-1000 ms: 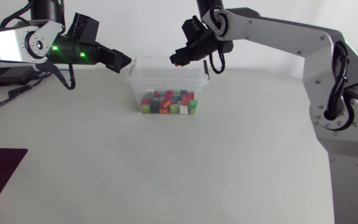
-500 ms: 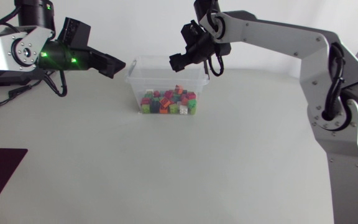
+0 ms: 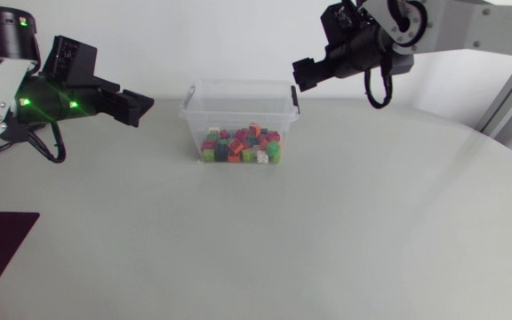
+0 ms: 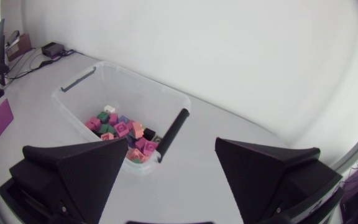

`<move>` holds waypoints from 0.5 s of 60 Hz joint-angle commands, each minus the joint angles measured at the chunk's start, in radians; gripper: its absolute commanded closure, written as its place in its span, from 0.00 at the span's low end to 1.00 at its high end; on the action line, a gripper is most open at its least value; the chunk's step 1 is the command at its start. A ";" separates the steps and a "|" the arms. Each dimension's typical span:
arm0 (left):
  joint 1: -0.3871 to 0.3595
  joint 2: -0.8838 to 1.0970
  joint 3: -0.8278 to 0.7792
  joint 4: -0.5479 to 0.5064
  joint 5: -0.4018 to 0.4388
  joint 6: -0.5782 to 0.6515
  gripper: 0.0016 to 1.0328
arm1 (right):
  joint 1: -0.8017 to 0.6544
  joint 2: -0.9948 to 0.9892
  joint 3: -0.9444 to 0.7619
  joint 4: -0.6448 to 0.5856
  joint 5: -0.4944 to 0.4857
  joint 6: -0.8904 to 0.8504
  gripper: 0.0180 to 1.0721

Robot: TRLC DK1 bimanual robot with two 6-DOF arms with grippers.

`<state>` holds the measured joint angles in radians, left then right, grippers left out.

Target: Place the duplo bricks in the container

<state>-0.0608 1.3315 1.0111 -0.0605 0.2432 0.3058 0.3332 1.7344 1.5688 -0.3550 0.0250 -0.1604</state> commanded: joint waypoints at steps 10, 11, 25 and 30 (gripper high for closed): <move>0.012 -0.130 -0.128 0.027 -0.056 -0.024 0.04 | -0.025 -0.220 -0.263 0.094 0.078 0.007 0.04; 0.012 -0.137 -0.134 0.030 -0.058 -0.022 0.04 | -0.025 -0.234 -0.279 0.102 0.084 0.007 0.04; 0.013 -0.239 -0.261 0.071 -0.081 0.021 0.04 | -0.019 -0.392 -0.483 0.145 0.202 -0.079 0.04; 0.016 -0.278 -0.293 0.074 -0.081 0.024 0.04 | -0.025 -0.443 -0.535 0.149 0.204 -0.080 0.04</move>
<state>-0.0532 1.0988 0.7666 -0.0048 0.1726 0.3145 0.3119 1.3369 1.0969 -0.2192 0.2146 -0.2176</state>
